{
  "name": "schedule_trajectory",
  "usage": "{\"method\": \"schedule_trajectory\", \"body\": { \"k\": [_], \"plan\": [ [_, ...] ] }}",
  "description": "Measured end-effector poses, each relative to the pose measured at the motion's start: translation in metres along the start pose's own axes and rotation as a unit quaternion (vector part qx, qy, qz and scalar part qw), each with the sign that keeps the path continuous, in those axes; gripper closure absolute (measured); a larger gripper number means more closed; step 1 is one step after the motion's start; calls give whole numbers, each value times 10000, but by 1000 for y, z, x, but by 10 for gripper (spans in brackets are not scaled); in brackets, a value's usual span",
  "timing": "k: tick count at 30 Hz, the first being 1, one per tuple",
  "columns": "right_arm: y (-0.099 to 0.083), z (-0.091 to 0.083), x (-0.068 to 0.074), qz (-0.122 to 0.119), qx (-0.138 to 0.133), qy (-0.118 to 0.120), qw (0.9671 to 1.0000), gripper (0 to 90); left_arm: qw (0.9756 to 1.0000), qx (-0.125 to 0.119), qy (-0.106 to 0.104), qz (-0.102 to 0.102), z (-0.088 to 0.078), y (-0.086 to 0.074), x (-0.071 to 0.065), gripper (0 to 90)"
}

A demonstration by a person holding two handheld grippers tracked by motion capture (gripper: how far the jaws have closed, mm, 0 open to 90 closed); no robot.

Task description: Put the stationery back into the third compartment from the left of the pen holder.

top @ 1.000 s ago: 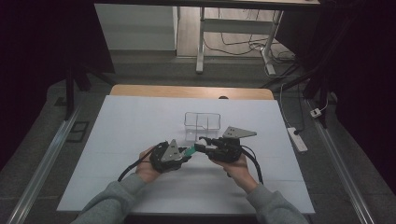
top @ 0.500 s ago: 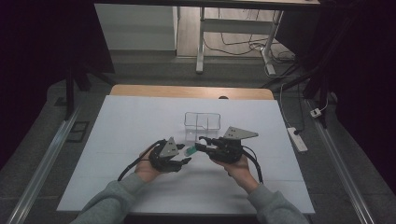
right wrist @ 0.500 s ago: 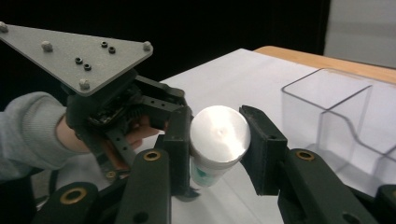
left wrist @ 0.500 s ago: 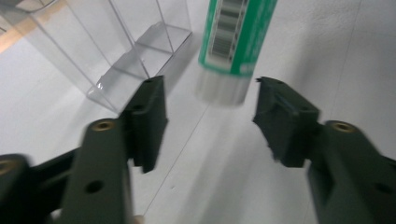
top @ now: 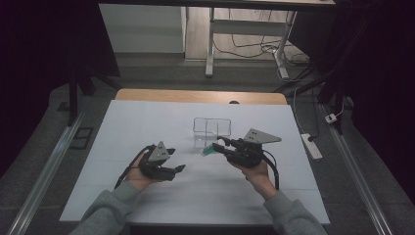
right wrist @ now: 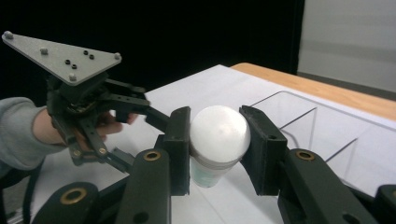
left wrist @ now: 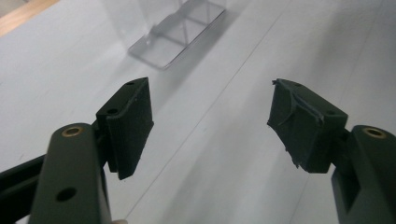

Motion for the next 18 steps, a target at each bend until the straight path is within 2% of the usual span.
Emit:
{"method": "schedule_trajectory", "body": {
  "k": [7, 12, 18],
  "plan": [
    [5, -8, -4, -57, -66, -129, 9999, 637, 9991, 48, 97, -404, -15, -24, 13, 287],
    [10, -14, -8, -33, -149, -190, 9997, 636, 9982, 133, 234, -529, -22, -42, 19, 285],
    [20, -25, -14, 1, -318, -371, 9988, 636, 9968, 169, 299, -720, -30, -61, 24, 285]
  ]
}}
Point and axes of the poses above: each handheld gripper's, and its own axes: z roughly forward along the jaws, y roughly out of its top, x roughly to its left, the point moved 8 cm from there along z, roughly forward along the jaws, and after that the axes turned 12 degrees about x, right-handed, at the moved point
